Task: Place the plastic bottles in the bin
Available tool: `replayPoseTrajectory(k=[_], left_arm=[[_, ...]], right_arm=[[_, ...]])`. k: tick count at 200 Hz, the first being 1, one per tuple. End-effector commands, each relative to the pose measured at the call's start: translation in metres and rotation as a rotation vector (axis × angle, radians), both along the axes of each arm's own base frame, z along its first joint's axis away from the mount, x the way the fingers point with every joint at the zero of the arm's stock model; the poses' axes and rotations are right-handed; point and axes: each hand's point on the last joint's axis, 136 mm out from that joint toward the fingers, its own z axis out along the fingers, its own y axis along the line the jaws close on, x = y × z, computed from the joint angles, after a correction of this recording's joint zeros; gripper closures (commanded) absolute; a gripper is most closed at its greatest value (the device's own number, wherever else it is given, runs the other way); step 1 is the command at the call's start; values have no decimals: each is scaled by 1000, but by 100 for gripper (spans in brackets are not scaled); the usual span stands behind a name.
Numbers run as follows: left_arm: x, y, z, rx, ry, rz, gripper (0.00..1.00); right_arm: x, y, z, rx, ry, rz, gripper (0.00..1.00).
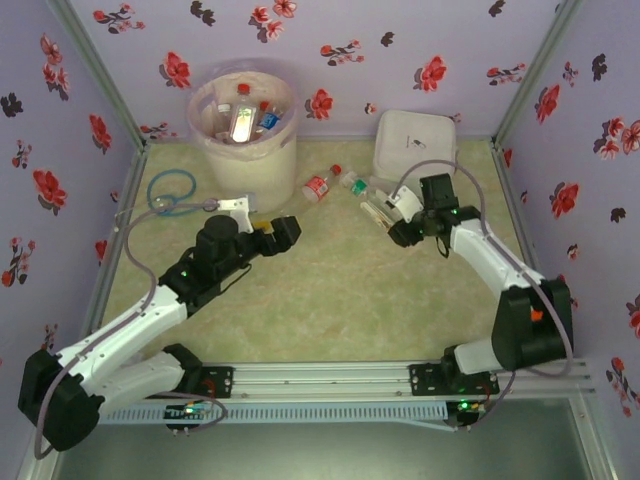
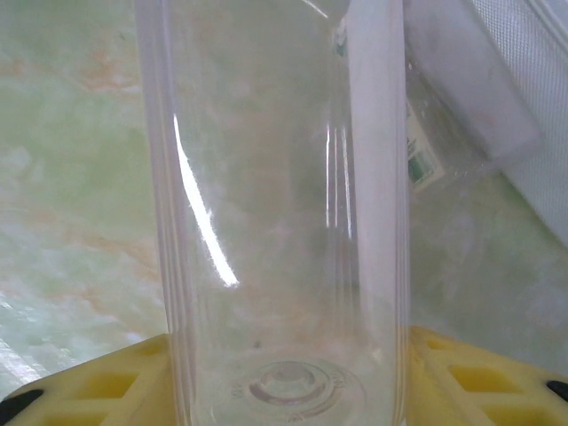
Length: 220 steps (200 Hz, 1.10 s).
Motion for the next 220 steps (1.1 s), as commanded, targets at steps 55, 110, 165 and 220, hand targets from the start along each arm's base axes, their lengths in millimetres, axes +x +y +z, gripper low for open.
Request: replayPoseTrajectory(k=[55,110,165,220], left_arm=[[32,-34,25,-236,-88,67,0],[40,-65,18,-229,-64,26,0],[47,-85,1,-231,-9,-11,4],[51,-89,-7,-203,20,-12,40]], right_arm=[[-89,60,29,504,10,-63,79],[-120,94,28,580,26,58,84],[-123,116,25,582,36,137,84],[-120,124,24,578,31,149,82]])
